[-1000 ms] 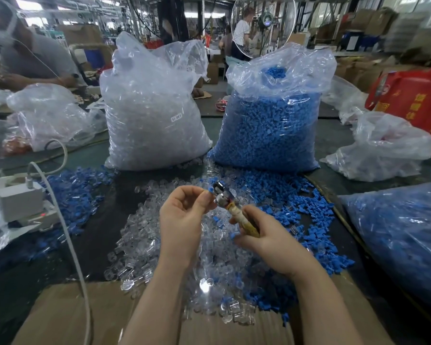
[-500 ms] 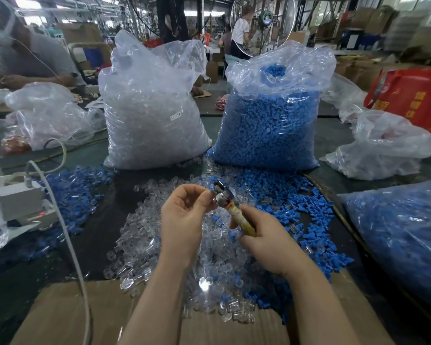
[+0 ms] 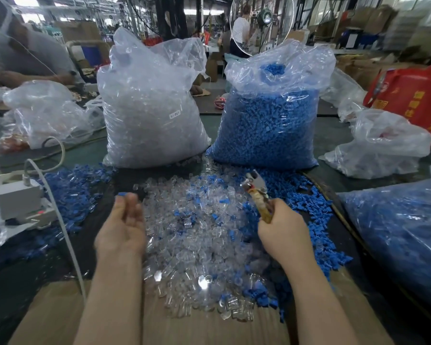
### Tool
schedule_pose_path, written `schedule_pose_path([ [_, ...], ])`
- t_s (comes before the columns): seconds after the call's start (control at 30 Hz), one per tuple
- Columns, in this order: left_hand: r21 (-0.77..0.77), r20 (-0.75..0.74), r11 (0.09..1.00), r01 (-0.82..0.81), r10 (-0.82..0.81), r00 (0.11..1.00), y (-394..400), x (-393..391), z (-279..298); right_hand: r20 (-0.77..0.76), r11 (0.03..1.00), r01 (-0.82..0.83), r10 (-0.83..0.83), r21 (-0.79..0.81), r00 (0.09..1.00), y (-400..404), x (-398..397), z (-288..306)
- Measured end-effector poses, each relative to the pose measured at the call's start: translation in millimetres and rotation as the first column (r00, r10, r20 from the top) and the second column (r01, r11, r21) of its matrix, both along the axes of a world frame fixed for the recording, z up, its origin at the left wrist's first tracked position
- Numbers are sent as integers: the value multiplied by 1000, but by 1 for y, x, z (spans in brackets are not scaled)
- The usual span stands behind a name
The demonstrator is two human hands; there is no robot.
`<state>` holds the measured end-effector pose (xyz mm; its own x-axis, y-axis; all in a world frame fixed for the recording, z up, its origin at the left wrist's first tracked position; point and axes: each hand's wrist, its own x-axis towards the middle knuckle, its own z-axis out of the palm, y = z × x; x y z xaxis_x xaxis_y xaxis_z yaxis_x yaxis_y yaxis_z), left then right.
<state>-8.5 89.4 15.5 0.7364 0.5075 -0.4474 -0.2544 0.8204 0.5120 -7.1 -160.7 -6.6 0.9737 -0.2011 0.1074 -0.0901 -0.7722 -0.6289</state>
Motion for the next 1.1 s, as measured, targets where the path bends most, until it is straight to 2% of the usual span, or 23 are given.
schedule_pose_path([
  [0.13,-187,11,974,-127,131,991,27,-4,-5,-11,956,222,-229,-194,973,-6,0,-4],
  [0.2,-256,25,953,-160,172,985,35,-4,-7,-44,936,256,-274,-243,961,-6,-1,-5],
  [0.27,-250,36,955,-157,171,985,38,-4,-10,-92,919,256,-295,-298,951,-6,0,-7],
  [0.43,-155,62,983,-99,110,992,37,0,-14,-168,881,200,-295,-428,940,-5,-1,-6],
  [0.5,31,-21,999,-21,21,1000,30,0,-10,-167,888,188,-279,-419,946,-3,-2,-6],
  [0.53,188,-93,981,47,-30,995,24,-1,-7,-169,891,185,-275,-415,946,-2,-1,-6],
  [0.57,385,-172,911,145,-84,982,19,-2,-5,-173,893,183,-273,-410,946,-2,-1,-6],
  [0.6,585,-250,766,268,-144,957,12,-5,-3,-177,897,180,-270,-404,946,-1,-1,-5],
  [0.63,738,-324,551,389,-217,921,4,-8,0,-177,900,176,-264,-400,948,0,-1,-5],
  [0.67,820,-391,315,479,-304,869,-4,-10,3,-171,902,173,-257,-396,951,0,-1,-5],
  [0.73,824,-542,-104,557,-432,721,-21,-12,5,-152,907,170,-244,-386,958,0,-1,-5],
  [0.8,725,-688,-434,535,-412,598,-40,-11,3,-147,916,166,-233,-366,961,0,-1,-6],
  [0.83,676,-730,-527,515,-380,569,-50,-10,0,-150,920,165,-230,-356,961,0,-1,-6],
  [0.87,651,-744,-569,502,-350,569,-58,-9,-3,-153,922,166,-231,-349,961,-1,0,-7],
  [1.0,652,-667,-619,438,-194,719,-70,-5,-12,-156,926,174,-237,-336,959,0,1,-7],
  [1.1,678,-621,-608,413,-174,764,-69,-6,-14,-126,935,182,-228,-303,965,0,1,-8],
])
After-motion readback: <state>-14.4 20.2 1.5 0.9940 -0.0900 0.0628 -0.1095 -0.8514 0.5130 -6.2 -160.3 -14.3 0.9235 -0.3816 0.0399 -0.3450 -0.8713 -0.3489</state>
